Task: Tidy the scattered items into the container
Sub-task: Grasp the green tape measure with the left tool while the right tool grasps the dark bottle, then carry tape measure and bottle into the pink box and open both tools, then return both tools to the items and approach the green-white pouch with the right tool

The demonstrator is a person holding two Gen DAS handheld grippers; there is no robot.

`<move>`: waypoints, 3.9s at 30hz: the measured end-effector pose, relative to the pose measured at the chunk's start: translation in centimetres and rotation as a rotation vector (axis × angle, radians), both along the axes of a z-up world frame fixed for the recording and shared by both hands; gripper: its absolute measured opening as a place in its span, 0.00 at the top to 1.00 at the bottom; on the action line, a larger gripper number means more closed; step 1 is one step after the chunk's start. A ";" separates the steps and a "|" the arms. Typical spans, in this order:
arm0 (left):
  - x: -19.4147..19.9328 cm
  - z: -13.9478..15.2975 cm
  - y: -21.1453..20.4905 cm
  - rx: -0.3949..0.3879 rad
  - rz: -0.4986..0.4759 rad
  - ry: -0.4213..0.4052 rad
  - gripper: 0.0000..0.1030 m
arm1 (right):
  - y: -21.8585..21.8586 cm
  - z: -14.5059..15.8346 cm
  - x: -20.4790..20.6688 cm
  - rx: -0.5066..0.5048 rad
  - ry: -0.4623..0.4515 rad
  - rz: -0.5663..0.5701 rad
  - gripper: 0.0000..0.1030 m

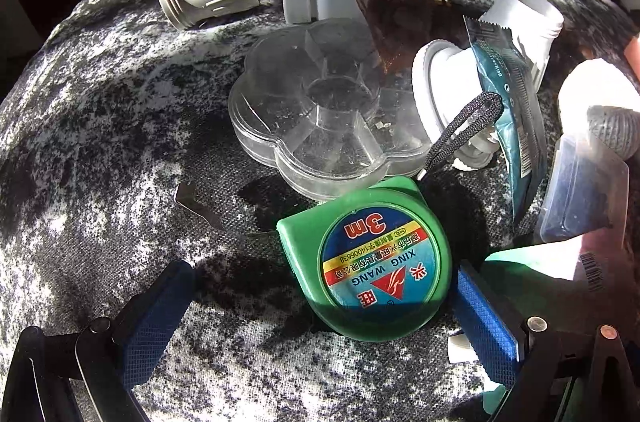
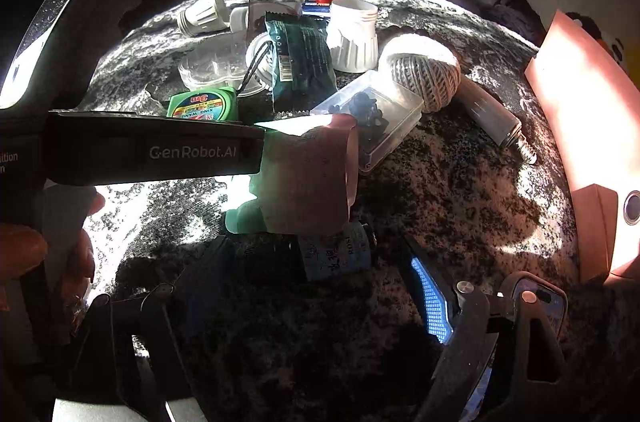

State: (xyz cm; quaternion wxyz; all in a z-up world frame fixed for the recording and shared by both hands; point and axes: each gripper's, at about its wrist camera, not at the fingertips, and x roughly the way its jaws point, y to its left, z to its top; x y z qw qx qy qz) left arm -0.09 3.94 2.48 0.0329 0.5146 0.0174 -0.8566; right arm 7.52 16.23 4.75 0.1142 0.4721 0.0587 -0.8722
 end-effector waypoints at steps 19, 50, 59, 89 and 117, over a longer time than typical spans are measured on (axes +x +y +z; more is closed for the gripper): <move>4.4 5.0 -0.7 0.082 -0.052 0.173 0.39 | 0.8 1.6 2.6 -0.051 0.024 0.014 0.37; 11.5 20.2 16.5 0.098 -0.446 0.431 0.39 | 17.2 15.5 12.5 -0.020 0.346 -0.317 0.37; 8.3 21.8 26.4 0.127 -0.600 0.449 0.39 | 25.6 18.0 9.2 0.001 0.406 -0.452 0.36; -0.2 19.3 35.6 0.168 -0.658 0.452 0.05 | 41.6 14.4 -1.5 0.144 0.326 -0.710 0.12; 10.3 20.8 2.7 0.044 -0.239 0.440 0.03 | 8.8 20.0 6.8 0.018 0.432 -0.277 0.08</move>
